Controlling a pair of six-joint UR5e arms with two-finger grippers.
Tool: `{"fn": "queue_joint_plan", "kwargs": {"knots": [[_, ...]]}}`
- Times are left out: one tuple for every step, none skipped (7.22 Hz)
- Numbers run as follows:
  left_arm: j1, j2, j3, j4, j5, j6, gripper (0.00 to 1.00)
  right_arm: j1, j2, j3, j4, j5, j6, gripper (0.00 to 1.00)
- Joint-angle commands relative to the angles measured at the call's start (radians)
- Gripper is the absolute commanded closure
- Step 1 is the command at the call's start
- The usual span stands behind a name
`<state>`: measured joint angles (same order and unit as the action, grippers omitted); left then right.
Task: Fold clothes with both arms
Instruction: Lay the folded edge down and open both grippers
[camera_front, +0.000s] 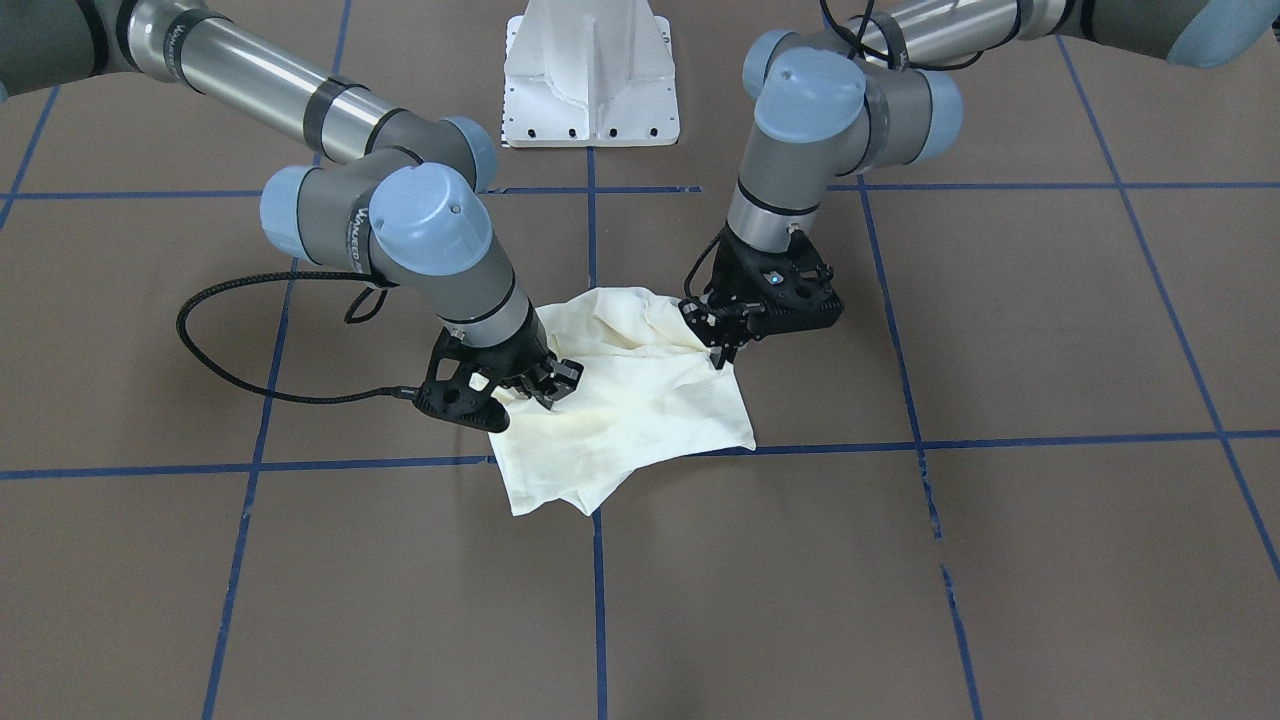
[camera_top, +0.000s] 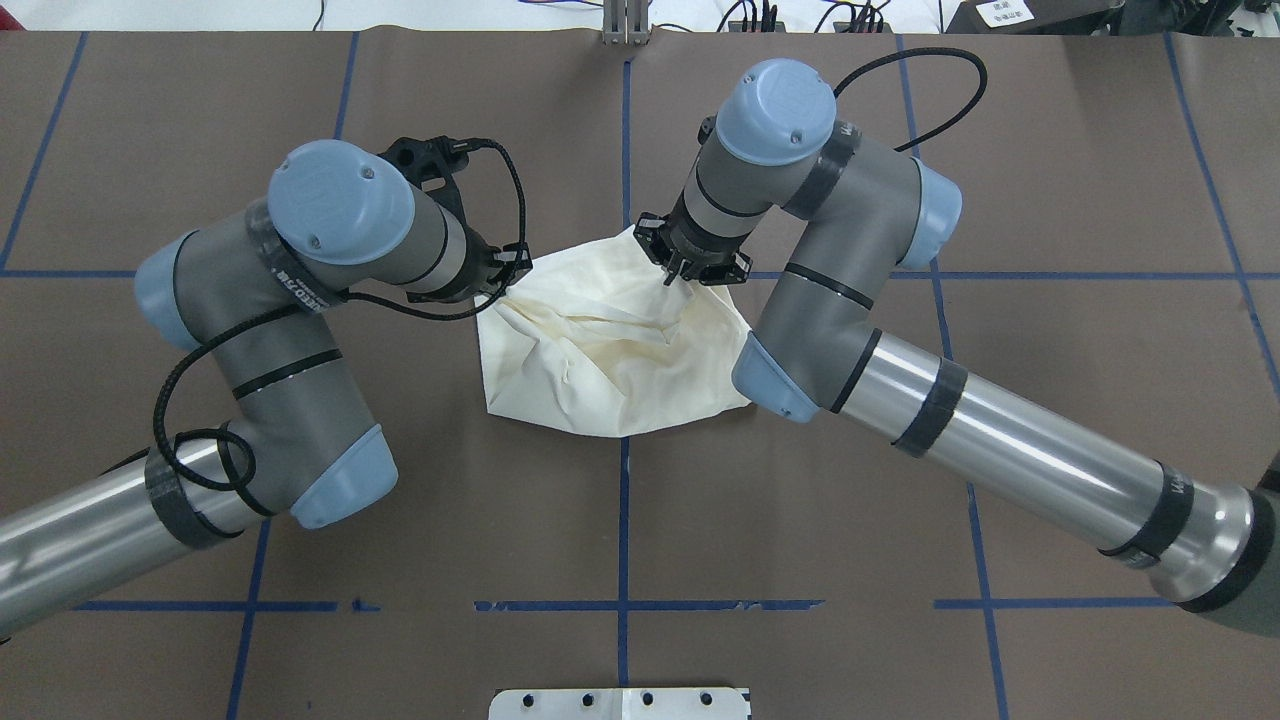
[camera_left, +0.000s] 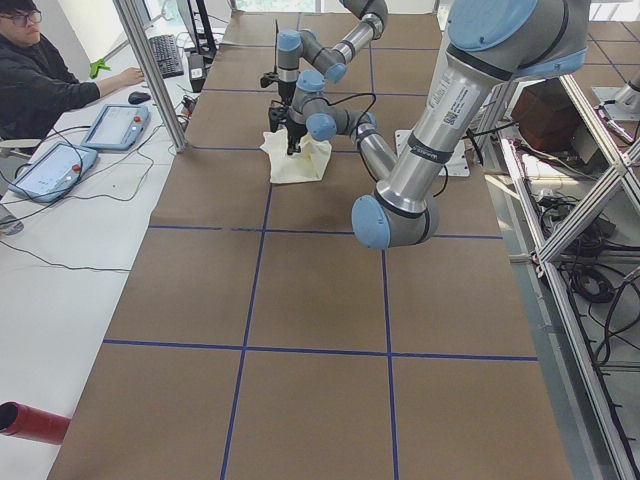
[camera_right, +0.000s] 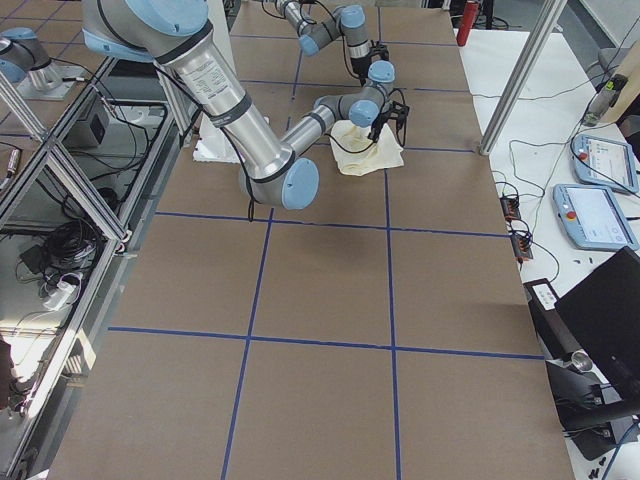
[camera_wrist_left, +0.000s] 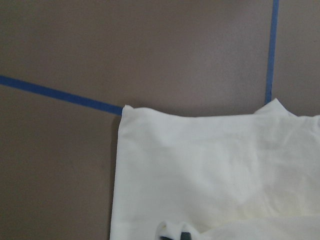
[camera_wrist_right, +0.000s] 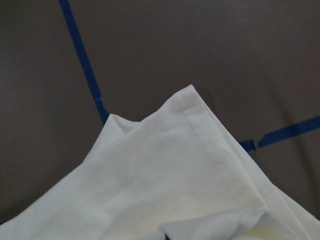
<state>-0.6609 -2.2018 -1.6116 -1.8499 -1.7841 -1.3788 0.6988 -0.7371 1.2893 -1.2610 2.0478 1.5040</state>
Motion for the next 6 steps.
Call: {"fn": "queue_joint_plan", "kwargs": {"knots": [[-0.042,-0.036,0.154,-0.156,0.003,0.012,0.79,0.021,0.022,-0.117,0.067,0.009,-0.03,0.02],[-0.054,-0.042,0.179,-0.175,0.005,0.032,0.01,0.04,0.018,-0.119,0.068,0.023,-0.065,0.0],[-0.068,-0.044,0.185,-0.175,0.003,0.041,0.0,0.082,0.001,-0.119,0.068,0.11,-0.143,0.0],[-0.08,-0.044,0.191,-0.175,0.0,0.064,0.0,0.123,-0.01,-0.11,0.068,0.191,-0.178,0.0],[-0.092,-0.038,0.191,-0.175,-0.003,0.098,0.0,0.123,-0.01,-0.078,0.061,0.209,-0.176,0.0],[-0.1,-0.033,0.187,-0.17,-0.033,0.101,0.0,0.12,-0.024,-0.023,0.054,0.215,-0.171,0.0]]}}
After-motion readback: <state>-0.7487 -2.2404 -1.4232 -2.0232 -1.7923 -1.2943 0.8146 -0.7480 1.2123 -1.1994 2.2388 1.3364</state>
